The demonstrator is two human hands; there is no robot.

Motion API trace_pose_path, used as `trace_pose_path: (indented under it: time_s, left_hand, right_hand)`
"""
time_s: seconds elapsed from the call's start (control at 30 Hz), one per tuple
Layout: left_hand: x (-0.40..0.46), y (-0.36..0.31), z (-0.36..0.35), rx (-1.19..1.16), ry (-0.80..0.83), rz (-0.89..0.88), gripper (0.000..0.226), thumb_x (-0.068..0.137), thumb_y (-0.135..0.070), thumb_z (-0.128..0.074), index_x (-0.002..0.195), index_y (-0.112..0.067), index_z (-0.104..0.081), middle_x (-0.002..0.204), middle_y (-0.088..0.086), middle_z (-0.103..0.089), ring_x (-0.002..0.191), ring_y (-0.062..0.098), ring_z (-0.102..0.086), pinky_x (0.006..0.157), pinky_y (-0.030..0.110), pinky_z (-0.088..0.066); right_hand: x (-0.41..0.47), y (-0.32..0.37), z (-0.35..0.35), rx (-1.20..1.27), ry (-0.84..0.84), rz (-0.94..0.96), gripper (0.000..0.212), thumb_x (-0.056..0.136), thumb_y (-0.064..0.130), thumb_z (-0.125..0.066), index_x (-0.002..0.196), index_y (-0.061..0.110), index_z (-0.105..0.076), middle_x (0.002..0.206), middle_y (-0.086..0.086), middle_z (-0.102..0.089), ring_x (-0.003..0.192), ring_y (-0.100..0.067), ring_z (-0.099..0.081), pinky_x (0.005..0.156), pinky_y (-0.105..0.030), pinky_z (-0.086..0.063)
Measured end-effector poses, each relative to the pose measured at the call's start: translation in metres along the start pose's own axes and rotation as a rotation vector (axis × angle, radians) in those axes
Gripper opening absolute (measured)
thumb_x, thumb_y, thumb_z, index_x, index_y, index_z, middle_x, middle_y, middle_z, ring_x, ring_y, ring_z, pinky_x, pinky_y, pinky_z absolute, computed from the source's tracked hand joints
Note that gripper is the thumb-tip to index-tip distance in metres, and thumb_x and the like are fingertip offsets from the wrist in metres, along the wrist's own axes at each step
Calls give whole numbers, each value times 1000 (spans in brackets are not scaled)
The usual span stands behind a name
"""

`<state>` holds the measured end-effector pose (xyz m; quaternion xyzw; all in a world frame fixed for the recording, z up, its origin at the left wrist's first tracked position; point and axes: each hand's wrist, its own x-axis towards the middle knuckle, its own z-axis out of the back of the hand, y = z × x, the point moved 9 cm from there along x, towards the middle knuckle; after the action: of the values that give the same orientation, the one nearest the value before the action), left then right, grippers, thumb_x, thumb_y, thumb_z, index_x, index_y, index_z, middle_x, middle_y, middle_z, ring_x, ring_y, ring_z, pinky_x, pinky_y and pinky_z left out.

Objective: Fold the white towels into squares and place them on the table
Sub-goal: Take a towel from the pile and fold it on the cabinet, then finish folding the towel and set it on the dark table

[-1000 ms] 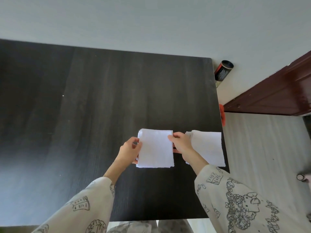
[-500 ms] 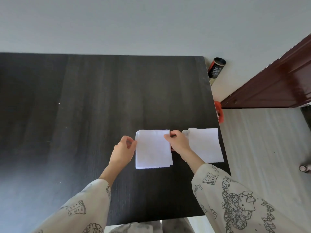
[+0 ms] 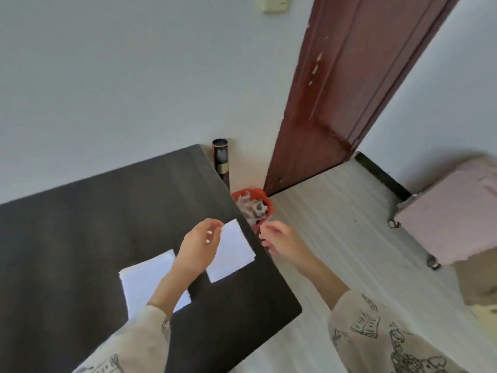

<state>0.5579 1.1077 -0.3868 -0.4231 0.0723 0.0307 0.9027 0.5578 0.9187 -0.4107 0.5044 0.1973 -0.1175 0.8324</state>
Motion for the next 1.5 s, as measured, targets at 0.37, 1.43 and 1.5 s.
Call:
trace_pose_path:
  time_s: [0.37,1.43,1.5]
  left_hand:
    - [-79,-359,-226,22,283,-642,21,94,-15,-50,111,-9,-60,100,6,-66,87,21,-63,82,27,-47]
    - [-288,-987,-923,-144,1020,-1139,21,96,-27,-46,113,-24,-58,110,-8,-62,101,10,-61,78,19,-47]
    - [-283,-1011,-959,-123,1004,-1116,21,96,-26,-45,112,-24,-58,107,-10,-63,98,10,-61,75,18,-45]
  right_hand:
    - [-219,-120,360,247,-544,114,10,95,23,-51,100,17,-58,93,-3,-64,80,-16,-59,68,-24,-46]
    - [-500,-517,1050,403,-1346,-79,10,95,20,-50,98,20,-59,91,-2,-66,76,-14,-61,71,-27,-50]
    - [-491,-544,1089,416,-1321,-85,12,95,21,-50,102,18,-58,95,-4,-66,75,-13,-61,70,-25,-50]
